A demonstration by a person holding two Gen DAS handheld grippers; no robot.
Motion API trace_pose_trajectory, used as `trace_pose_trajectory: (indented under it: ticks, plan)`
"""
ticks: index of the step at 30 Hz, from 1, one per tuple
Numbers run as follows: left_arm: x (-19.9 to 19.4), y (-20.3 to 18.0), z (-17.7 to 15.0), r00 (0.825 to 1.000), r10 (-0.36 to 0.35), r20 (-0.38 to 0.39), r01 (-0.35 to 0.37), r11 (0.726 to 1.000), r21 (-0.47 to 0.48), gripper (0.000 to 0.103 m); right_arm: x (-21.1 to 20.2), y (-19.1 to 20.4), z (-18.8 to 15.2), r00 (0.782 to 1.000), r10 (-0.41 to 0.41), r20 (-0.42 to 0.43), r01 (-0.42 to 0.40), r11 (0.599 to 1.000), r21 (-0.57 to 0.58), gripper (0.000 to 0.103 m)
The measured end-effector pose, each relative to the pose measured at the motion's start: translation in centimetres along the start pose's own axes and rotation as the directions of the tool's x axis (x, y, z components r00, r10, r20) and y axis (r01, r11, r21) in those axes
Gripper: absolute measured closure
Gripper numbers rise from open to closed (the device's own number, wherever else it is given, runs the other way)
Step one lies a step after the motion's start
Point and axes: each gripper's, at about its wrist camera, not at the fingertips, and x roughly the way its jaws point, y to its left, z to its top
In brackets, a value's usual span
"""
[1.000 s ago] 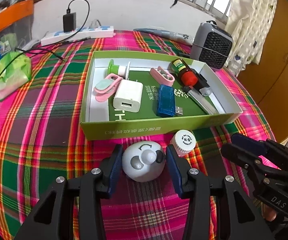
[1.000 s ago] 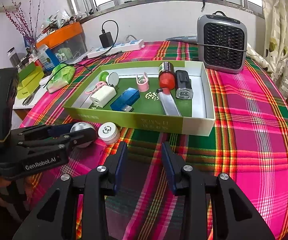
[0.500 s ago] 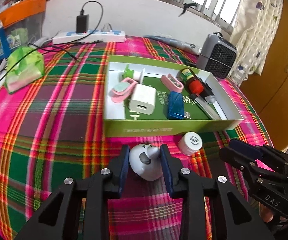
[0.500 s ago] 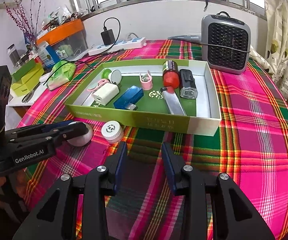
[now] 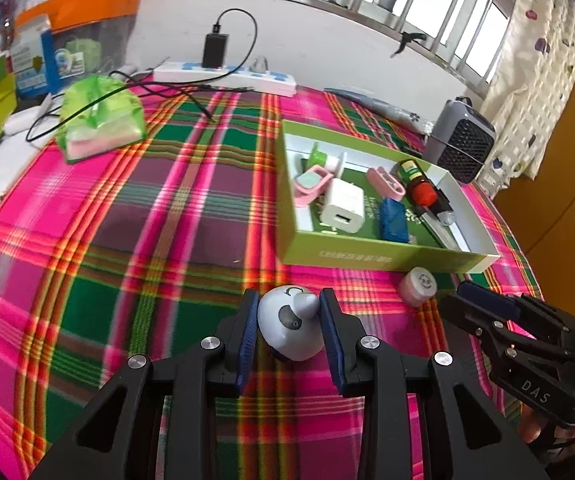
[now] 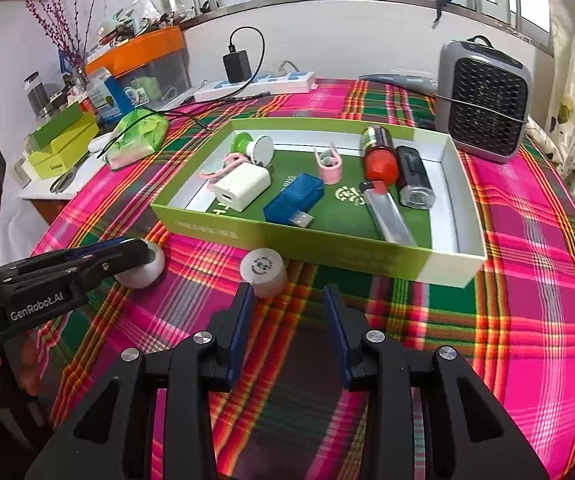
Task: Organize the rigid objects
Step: 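Close left gripper on white round lamp while right gripper grasps white round container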
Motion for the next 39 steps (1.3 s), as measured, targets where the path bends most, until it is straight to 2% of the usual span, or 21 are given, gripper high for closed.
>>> trace_pose_trajectory:
  ticks: [9, 13, 25, 32, 39]
  plan:
    - [-0.1, 1.2, -0.5, 1.000, -0.002, -0.012, 0.001, 1.000, -0.018, 0.073, 1.4, 1.9, 0.8, 1.000, -0.008, -0.010, 0.008, 0.999, -0.033, 0.066]
    - [0.5, 1.3, -0.6, 0.999, -0.020, -0.036, 0.019, 1.000, -0.025, 0.066, 2.1, 2.2, 0.9, 0.999, -0.031, -0.019, 0.030, 0.999, -0.035, 0.066]
    - [0.6, 0.3, -0.8, 0.999, 0.011, -0.039, -0.008, 0.998, 0.064, 0.064, 3.2, 1.9, 1.1, 0.998, -0.053, -0.041, 0.053, 0.999, -0.004, 0.066]
    - [0.5, 0.8, -0.8, 0.999, -0.012, -0.035, 0.013, 0.999, 0.035, 0.064, 3.4, 1.7, 1.2, 0.998, -0.051, -0.040, 0.051, 0.999, 0.005, 0.066]
    - [0.5, 0.3, -0.8, 0.999, 0.021, -0.036, -0.019, 0.998, 0.062, 0.064, 3.5, 1.8, 1.2, 0.997, -0.067, -0.041, 0.067, 0.998, 0.001, 0.066]
